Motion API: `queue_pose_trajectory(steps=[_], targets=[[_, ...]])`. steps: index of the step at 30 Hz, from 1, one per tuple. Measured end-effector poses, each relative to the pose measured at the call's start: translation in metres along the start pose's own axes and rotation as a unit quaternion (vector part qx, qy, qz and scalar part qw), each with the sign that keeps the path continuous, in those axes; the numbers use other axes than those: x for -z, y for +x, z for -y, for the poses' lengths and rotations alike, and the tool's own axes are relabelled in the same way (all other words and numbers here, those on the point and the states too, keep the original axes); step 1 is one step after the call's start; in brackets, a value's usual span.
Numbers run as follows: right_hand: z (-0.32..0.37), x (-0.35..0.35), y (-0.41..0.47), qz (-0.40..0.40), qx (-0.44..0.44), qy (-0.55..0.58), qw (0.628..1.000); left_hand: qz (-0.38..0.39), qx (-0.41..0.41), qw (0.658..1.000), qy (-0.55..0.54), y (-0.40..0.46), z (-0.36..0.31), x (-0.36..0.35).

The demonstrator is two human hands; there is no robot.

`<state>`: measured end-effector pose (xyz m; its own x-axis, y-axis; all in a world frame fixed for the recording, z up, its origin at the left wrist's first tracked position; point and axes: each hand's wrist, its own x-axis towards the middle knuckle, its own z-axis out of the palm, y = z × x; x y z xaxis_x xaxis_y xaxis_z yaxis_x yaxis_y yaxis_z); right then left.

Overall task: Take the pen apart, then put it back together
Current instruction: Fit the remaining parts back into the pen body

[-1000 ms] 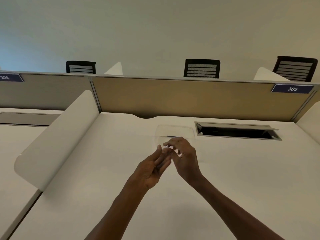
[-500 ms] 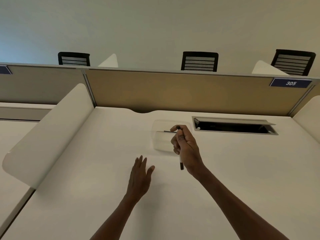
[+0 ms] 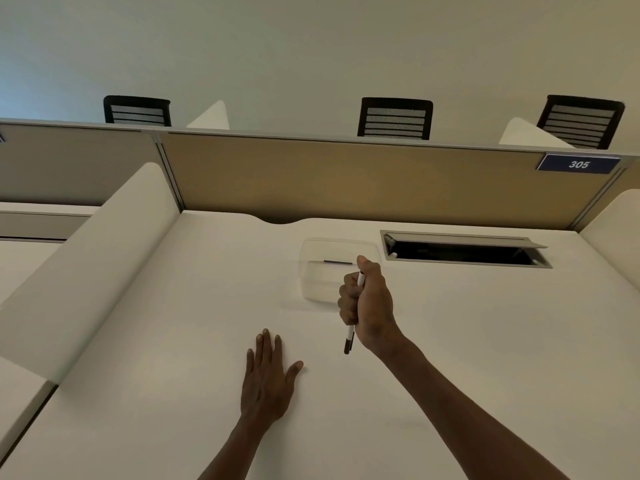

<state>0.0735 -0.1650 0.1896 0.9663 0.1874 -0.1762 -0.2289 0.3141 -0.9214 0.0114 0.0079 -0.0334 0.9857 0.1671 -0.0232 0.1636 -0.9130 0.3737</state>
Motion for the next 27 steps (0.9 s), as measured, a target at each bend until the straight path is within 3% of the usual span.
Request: queue_pose_trajectory(steps=[13,27], targets=[[-0.013,-0.008,0.001,-0.035,0.088,-0.151,0.984,0.006,-0.003,1.000,0.006,0.000,-0.001,0.002],[-0.019,-0.006,-0.001,-0.034,0.103,-0.192,0.975,0.004,-0.004,1.000,0.003,0.000,0.000,0.002]])
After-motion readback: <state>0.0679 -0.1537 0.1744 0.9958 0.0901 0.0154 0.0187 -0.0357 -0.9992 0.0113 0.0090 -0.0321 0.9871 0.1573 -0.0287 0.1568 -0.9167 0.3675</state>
